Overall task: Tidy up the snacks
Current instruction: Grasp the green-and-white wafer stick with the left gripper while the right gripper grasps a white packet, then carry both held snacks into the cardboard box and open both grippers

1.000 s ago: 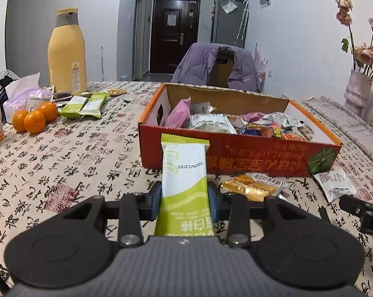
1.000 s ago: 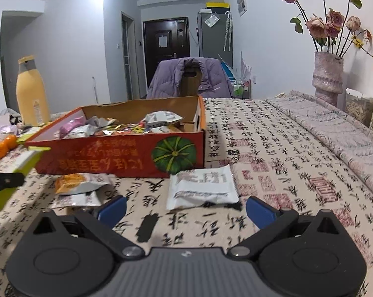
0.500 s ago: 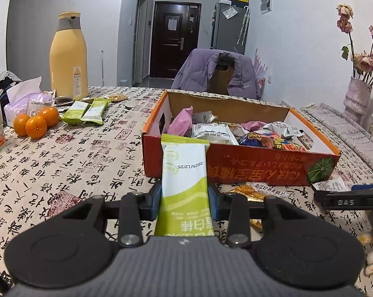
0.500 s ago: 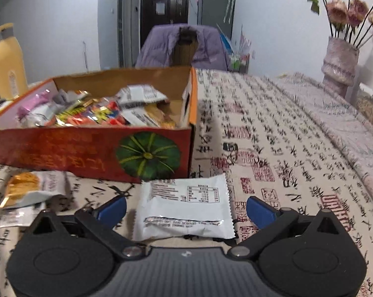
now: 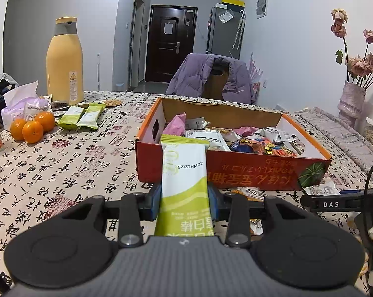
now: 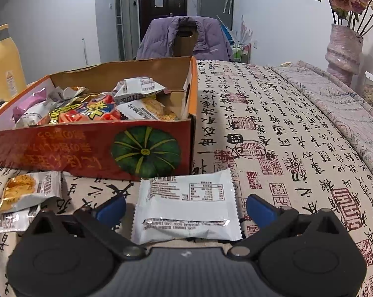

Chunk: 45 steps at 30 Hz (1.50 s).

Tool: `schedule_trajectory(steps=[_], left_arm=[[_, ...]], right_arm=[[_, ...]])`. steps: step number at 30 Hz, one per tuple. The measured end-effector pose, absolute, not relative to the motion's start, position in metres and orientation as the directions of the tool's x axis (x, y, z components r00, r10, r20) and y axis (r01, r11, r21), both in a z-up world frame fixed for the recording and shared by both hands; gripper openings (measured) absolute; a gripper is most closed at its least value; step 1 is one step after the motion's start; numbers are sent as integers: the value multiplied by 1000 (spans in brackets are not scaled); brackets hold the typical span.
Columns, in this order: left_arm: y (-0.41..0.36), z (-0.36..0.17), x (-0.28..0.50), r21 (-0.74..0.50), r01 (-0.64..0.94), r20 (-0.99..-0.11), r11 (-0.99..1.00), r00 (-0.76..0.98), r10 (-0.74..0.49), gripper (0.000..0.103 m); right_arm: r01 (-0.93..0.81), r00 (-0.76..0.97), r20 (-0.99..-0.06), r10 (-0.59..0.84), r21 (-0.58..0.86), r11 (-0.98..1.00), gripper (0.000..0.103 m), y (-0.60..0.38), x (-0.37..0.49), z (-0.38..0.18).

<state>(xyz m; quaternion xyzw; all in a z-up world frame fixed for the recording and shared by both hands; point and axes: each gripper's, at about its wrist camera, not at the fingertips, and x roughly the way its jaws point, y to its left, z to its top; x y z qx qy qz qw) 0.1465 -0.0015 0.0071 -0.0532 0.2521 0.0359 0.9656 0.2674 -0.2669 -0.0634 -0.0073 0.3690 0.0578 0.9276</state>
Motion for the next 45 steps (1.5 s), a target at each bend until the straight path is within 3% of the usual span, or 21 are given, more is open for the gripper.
schedule_trajectory(steps=[4,6,9,14,29,45], left_arm=[[-1,9,144,-86,-89,-488,992,872,36,38],[0,9,144,-85,-92,-485,992,873,39,38],[1,11,144,-87,-95,-483,992,875,41,38],[2,13,143,-92,-93,-479,991,877,38,38],[-3,40,161,-77,-66,-433,995,901,26,38],[-13,59,223,-83,-58,-409,995,912,19,38]], right_arm=[[-119,729,-676,111,34,992,98,-269,265,-63],[-126,739,-663,118,36,991,78,-268,260,-61],[-143,741,-654,152,67,988,62,-269,251,-57],[-157,749,-633,195,117,981,50,-273,238,-53],[-250,836,-468,287,140,958,49,-270,185,-6],[-310,856,-388,342,144,940,49,-231,238,33]])
